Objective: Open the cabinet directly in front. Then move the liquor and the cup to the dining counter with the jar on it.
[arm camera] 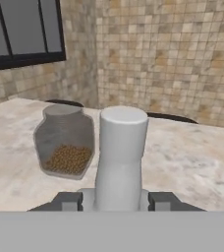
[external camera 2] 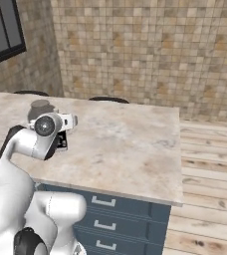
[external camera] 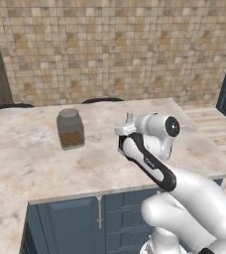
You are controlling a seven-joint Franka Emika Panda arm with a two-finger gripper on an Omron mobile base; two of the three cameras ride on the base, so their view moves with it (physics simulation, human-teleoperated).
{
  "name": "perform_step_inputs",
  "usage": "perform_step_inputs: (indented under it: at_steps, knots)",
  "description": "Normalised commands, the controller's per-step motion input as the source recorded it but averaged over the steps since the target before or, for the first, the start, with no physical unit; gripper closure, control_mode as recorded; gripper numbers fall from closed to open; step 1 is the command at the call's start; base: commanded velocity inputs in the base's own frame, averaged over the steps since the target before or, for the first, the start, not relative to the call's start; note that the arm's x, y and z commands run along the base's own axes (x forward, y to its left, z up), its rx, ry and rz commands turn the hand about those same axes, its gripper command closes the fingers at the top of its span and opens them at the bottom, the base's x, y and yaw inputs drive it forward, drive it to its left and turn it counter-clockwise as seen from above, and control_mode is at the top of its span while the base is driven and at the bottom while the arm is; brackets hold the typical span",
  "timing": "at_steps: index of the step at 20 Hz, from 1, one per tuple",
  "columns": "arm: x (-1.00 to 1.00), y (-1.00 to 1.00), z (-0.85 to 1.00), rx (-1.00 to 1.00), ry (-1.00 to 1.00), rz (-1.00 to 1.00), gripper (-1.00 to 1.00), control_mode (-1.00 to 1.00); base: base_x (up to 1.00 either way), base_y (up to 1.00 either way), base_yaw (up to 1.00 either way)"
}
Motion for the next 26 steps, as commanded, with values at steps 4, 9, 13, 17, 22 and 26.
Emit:
perform_step_inputs:
  at_steps: [4, 9, 13, 17, 22, 26]
  knots:
    - [0.83, 0.16, -0.08, -0.05, 0.03, -0.11, 1.00, -1.00, 0.00, 0.00, 0.00]
    - [0.64, 0.12, -0.11, -0.03, 0.00, -0.08, 1.00, -1.00, 0.00, 0.00, 0.00]
    - [0.34, 0.07, -0.21, 0.00, 0.00, -0.01, 1.00, -1.00, 0.00, 0.00, 0.00]
    - [0.16, 0.00, -0.19, 0.00, 0.00, 0.00, 1.00, -1.00, 0.00, 0.00, 0.00]
    - [0.10, 0.00, 0.00, 0.00, 0.00, 0.00, 1.00, -1.00, 0.00, 0.00, 0.00]
    - [0.32, 0.00, 0.00, 0.00, 0.00, 0.00, 1.00, -1.00, 0.00, 0.00, 0.00]
